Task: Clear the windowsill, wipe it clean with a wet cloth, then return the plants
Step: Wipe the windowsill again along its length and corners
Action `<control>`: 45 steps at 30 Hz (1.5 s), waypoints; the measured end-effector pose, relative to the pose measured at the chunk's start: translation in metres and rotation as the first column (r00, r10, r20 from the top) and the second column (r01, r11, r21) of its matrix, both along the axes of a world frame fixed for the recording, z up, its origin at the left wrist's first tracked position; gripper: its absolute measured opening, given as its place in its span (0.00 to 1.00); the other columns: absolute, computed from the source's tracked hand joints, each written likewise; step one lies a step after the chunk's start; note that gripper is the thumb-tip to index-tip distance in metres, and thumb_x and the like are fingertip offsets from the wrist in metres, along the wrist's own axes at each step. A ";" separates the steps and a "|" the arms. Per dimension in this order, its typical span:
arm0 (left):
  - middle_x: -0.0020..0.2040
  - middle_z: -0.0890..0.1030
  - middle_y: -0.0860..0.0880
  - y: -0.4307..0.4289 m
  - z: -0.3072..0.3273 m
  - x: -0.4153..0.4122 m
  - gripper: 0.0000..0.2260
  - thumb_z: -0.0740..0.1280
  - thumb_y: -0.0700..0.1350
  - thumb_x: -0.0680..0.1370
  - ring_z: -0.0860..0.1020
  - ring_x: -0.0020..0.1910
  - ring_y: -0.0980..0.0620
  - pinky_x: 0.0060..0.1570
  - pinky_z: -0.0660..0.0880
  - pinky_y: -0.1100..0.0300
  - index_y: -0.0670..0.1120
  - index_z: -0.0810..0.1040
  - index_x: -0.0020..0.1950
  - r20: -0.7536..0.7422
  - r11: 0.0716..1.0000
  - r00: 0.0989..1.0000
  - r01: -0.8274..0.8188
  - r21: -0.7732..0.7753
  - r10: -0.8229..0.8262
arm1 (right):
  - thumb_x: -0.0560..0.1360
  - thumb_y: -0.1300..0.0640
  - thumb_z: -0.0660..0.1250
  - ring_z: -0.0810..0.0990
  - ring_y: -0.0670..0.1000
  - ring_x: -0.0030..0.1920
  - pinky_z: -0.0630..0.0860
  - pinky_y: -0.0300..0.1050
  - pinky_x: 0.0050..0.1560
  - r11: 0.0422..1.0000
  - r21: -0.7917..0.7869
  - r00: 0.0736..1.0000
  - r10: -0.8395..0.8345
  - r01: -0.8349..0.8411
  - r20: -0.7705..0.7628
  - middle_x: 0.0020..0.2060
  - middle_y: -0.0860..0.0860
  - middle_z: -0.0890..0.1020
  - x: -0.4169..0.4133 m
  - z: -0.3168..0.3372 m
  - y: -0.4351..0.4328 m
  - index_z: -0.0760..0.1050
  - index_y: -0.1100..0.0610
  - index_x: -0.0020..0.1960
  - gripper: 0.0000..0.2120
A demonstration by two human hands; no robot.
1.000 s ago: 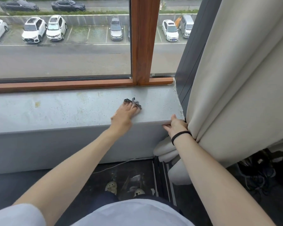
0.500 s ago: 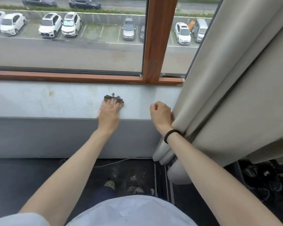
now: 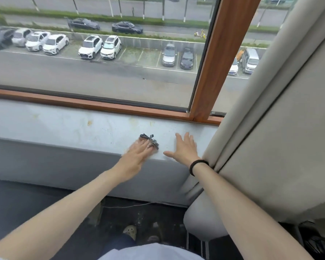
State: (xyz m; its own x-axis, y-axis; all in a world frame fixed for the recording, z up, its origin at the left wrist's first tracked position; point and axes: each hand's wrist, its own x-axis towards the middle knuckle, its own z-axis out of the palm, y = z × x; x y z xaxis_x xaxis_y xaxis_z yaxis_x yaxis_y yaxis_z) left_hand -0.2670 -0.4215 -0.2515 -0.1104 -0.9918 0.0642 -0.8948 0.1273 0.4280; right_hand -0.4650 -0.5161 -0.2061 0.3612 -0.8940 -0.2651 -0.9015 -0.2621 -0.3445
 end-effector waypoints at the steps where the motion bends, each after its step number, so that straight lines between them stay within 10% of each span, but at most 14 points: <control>1: 0.75 0.46 0.54 0.002 0.005 0.010 0.26 0.54 0.33 0.80 0.42 0.75 0.54 0.73 0.36 0.62 0.47 0.54 0.77 -0.007 0.997 0.997 0.076 0.025 -0.075 | 0.71 0.38 0.67 0.42 0.61 0.76 0.46 0.57 0.73 1.000 0.003 1.000 -0.005 0.005 0.003 0.76 0.61 0.45 0.003 0.002 -0.003 0.50 0.54 0.77 0.44; 8: 0.76 0.60 0.42 -0.035 0.006 0.053 0.31 0.52 0.28 0.71 0.54 0.76 0.42 0.75 0.42 0.52 0.45 0.68 0.72 0.067 0.964 0.963 -0.256 -0.064 0.260 | 0.69 0.40 0.71 0.42 0.62 0.75 0.48 0.58 0.73 0.996 0.066 0.997 -0.061 0.064 -0.035 0.75 0.62 0.44 0.015 0.005 -0.022 0.50 0.55 0.76 0.46; 13: 0.75 0.43 0.53 -0.003 0.018 0.059 0.38 0.50 0.24 0.69 0.38 0.74 0.55 0.68 0.32 0.70 0.48 0.53 0.77 0.043 0.981 0.980 0.194 0.028 -0.195 | 0.66 0.41 0.74 0.42 0.62 0.75 0.49 0.60 0.72 0.987 0.115 0.993 -0.112 0.114 -0.021 0.75 0.62 0.45 0.018 -0.002 -0.028 0.56 0.57 0.73 0.45; 19: 0.78 0.52 0.42 -0.058 0.015 0.079 0.35 0.53 0.24 0.72 0.49 0.77 0.45 0.75 0.40 0.55 0.48 0.60 0.76 0.056 0.974 0.973 -0.225 0.025 0.223 | 0.64 0.42 0.76 0.51 0.62 0.73 0.58 0.59 0.68 0.988 0.096 0.992 -0.120 0.122 -0.033 0.73 0.61 0.54 0.022 -0.003 -0.031 0.64 0.58 0.64 0.37; 25: 0.76 0.59 0.45 -0.032 0.014 0.084 0.34 0.55 0.22 0.71 0.55 0.76 0.44 0.74 0.52 0.52 0.44 0.64 0.74 0.047 0.995 0.995 0.088 -0.037 -0.086 | 0.65 0.42 0.75 0.51 0.63 0.73 0.59 0.61 0.68 0.990 0.091 0.993 -0.101 0.107 -0.062 0.74 0.63 0.53 0.022 -0.001 -0.032 0.64 0.58 0.64 0.36; 30: 0.71 0.67 0.46 -0.078 0.022 0.083 0.31 0.55 0.24 0.71 0.63 0.72 0.44 0.73 0.56 0.48 0.45 0.68 0.71 0.072 0.958 0.956 -0.285 -0.020 0.286 | 0.64 0.41 0.76 0.52 0.63 0.73 0.60 0.62 0.69 0.990 0.087 0.992 -0.102 0.108 -0.071 0.73 0.63 0.54 0.024 -0.002 -0.034 0.64 0.58 0.65 0.38; 35: 0.72 0.68 0.45 -0.069 0.024 0.052 0.22 0.59 0.28 0.76 0.64 0.71 0.45 0.71 0.58 0.48 0.43 0.74 0.68 0.014 0.983 0.989 0.148 -0.105 -0.148 | 0.65 0.42 0.75 0.47 0.64 0.75 0.56 0.64 0.71 0.988 0.103 0.991 -0.109 0.116 -0.071 0.75 0.64 0.49 0.026 -0.003 -0.035 0.61 0.58 0.69 0.41; 41: 0.73 0.66 0.44 -0.094 0.030 0.049 0.28 0.55 0.26 0.74 0.62 0.73 0.45 0.73 0.49 0.53 0.44 0.68 0.72 0.077 0.987 0.984 -0.156 -0.048 0.160 | 0.65 0.43 0.76 0.48 0.64 0.74 0.55 0.65 0.71 0.987 0.103 0.991 -0.121 0.126 -0.054 0.75 0.63 0.50 0.026 -0.006 -0.038 0.60 0.58 0.69 0.42; 45: 0.75 0.61 0.46 -0.073 0.015 0.026 0.26 0.57 0.27 0.75 0.55 0.75 0.48 0.74 0.47 0.55 0.44 0.67 0.72 -0.039 0.972 0.971 0.236 -0.007 -0.236 | 0.64 0.43 0.77 0.48 0.64 0.74 0.54 0.65 0.70 0.985 0.103 0.991 -0.133 0.136 -0.030 0.74 0.63 0.50 0.026 -0.010 -0.037 0.61 0.59 0.68 0.42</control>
